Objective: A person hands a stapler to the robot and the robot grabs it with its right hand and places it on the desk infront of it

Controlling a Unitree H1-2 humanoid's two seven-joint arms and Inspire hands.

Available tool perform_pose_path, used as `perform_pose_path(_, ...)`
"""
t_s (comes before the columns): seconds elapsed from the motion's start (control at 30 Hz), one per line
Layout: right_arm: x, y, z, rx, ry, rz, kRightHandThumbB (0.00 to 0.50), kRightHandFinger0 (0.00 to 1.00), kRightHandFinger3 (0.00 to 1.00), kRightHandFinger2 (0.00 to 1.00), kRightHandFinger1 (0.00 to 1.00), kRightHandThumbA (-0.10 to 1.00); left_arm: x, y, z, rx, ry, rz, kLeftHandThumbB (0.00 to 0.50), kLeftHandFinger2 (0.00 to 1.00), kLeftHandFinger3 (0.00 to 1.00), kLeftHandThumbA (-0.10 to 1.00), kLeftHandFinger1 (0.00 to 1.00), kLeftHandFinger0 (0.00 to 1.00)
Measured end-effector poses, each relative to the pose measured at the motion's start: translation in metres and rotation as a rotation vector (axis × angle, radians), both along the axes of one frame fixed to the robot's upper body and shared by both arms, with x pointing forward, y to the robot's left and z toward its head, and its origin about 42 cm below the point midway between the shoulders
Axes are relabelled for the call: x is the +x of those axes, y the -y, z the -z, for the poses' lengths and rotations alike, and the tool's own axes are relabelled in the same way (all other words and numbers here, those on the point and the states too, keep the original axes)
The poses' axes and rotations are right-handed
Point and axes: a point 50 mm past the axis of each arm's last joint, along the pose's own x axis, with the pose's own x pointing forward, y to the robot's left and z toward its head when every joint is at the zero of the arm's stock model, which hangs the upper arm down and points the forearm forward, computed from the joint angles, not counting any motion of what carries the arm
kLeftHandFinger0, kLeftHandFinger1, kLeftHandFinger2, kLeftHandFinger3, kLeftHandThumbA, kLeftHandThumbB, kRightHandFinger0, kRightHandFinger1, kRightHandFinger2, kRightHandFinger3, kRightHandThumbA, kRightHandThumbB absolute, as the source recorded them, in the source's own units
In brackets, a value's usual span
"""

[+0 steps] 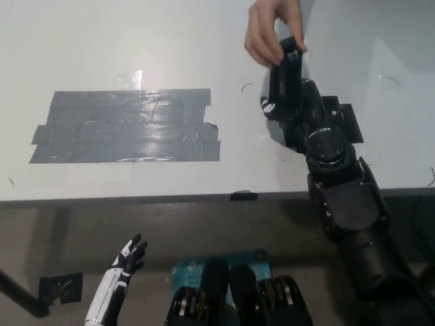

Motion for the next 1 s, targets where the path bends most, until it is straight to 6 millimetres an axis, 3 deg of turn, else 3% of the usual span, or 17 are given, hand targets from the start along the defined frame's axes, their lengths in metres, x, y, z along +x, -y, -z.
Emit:
perform_pose_path(0.2, -0.013, 0.002, -0.034, 0.014, 0.132, -0.009, 0.142, 0.0, 0.79, 0.79, 0.44, -0.1, 0.0, -0.001, 0.0, 0.005, -0.003, 0.004, 0.483, 1.0, 1.0, 1.0, 1.0, 1.0)
perform_pose_path(0.3, -0.018, 0.002, -0.05, 0.007, 0.182, -0.029, 0.147, 0.07, 0.8, 0.83, 0.49, -0.1, 0.001, -0.001, -0.001, 0.005, -0.003, 0.005, 0.484, 1.0, 1.0, 1.0, 1.0, 1.0)
perform_pose_path(0.37, -0.024, 0.003, -0.068, -0.02, 0.229, -0.068, 0.143, 0.12, 0.76, 0.71, 0.47, -0.1, 0.003, -0.001, -0.002, 0.007, 0.002, 0.007, 0.472, 1.0, 1.0, 1.0, 1.0, 1.0)
perform_pose_path(0.4, -0.026, 0.004, -0.073, -0.032, 0.241, -0.081, 0.135, 0.1, 0.75, 0.64, 0.42, -0.1, 0.004, -0.001, -0.002, 0.008, 0.003, 0.007, 0.475, 1.0, 1.0, 1.0, 1.0, 1.0)
perform_pose_path(0.43, -0.03, 0.005, -0.08, -0.063, 0.258, -0.11, 0.135, 0.08, 0.75, 0.64, 0.42, -0.1, 0.006, -0.001, -0.004, 0.01, 0.007, 0.008, 0.475, 1.0, 1.0, 1.0, 1.0, 1.0)
perform_pose_path(0.47, -0.032, 0.004, -0.083, -0.082, 0.264, -0.132, 0.136, 0.06, 0.77, 0.65, 0.42, -0.1, 0.007, -0.001, -0.004, 0.01, 0.009, 0.009, 0.477, 1.0, 1.0, 1.0, 1.0, 1.0)
perform_pose_path(0.5, -0.033, 0.005, -0.086, -0.101, 0.267, -0.149, 0.143, 0.06, 0.84, 0.75, 0.46, -0.1, 0.007, -0.001, -0.005, 0.01, 0.01, 0.009, 0.476, 1.0, 1.0, 1.0, 1.0, 1.0)
perform_pose_path(0.57, -0.034, 0.009, -0.086, -0.15, 0.254, -0.19, 0.144, 0.06, 0.86, 0.78, 0.47, -0.1, 0.008, -0.001, -0.005, 0.01, 0.01, 0.01, 0.477, 1.0, 1.0, 1.0, 1.0, 1.0)
perform_pose_path(0.7, -0.034, 0.015, -0.078, -0.252, 0.203, -0.259, 0.144, 0.16, 0.94, 0.91, 0.59, -0.1, 0.008, -0.001, -0.005, 0.01, 0.006, 0.01, 0.474, 1.0, 1.0, 1.0, 1.0, 1.0)
perform_pose_path(0.8, -0.033, 0.019, -0.068, -0.345, 0.153, -0.317, 0.155, 0.13, 0.98, 0.99, 0.64, -0.1, 0.008, -0.001, -0.005, 0.011, 0.004, 0.009, 0.469, 1.0, 1.0, 1.0, 1.0, 1.0)
perform_pose_path(0.93, -0.034, 0.025, -0.055, -0.475, 0.077, -0.4, 0.177, 0.14, 0.98, 0.96, 0.68, -0.1, 0.009, -0.001, -0.005, 0.011, 0.003, 0.01, 0.475, 1.0, 1.0, 1.0, 1.0, 1.0)
perform_pose_path(1.0, -0.034, 0.029, -0.046, -0.542, 0.031, -0.437, 0.165, 0.15, 1.0, 0.97, 0.68, -0.1, 0.01, -0.001, -0.006, 0.012, 0.002, 0.011, 0.459, 1.0, 1.0, 1.0, 1.0, 0.99)
